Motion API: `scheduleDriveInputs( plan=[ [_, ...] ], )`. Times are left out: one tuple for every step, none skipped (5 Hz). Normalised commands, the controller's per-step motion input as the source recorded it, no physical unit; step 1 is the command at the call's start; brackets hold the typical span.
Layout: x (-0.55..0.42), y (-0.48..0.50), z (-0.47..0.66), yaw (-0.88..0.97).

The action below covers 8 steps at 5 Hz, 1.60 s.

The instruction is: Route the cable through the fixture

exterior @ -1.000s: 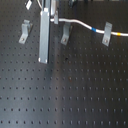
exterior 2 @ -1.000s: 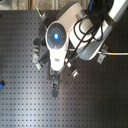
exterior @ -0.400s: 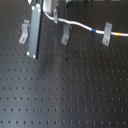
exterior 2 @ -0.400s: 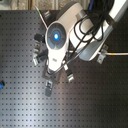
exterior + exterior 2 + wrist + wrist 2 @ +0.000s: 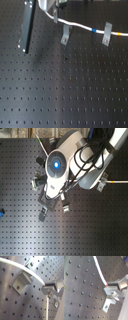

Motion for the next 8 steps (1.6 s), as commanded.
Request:
scheduleDriveInputs(
  plan=[
    [0.045, -0.028, -0.07, 0.33],
    [0.125, -0.094, 0.00, -0.03],
    [-0.016, -0.020, 0.00, 0.00],
    [-0.065, -0.085, 0.13, 0.07],
    [0.001, 0.001, 0.23, 0.39],
    [0.030, 0.012, 0.19, 0.57],
    [0.059, 0.016, 0.17, 0.64],
    [0.095, -0.004, 0.14, 0.70]
  ],
)
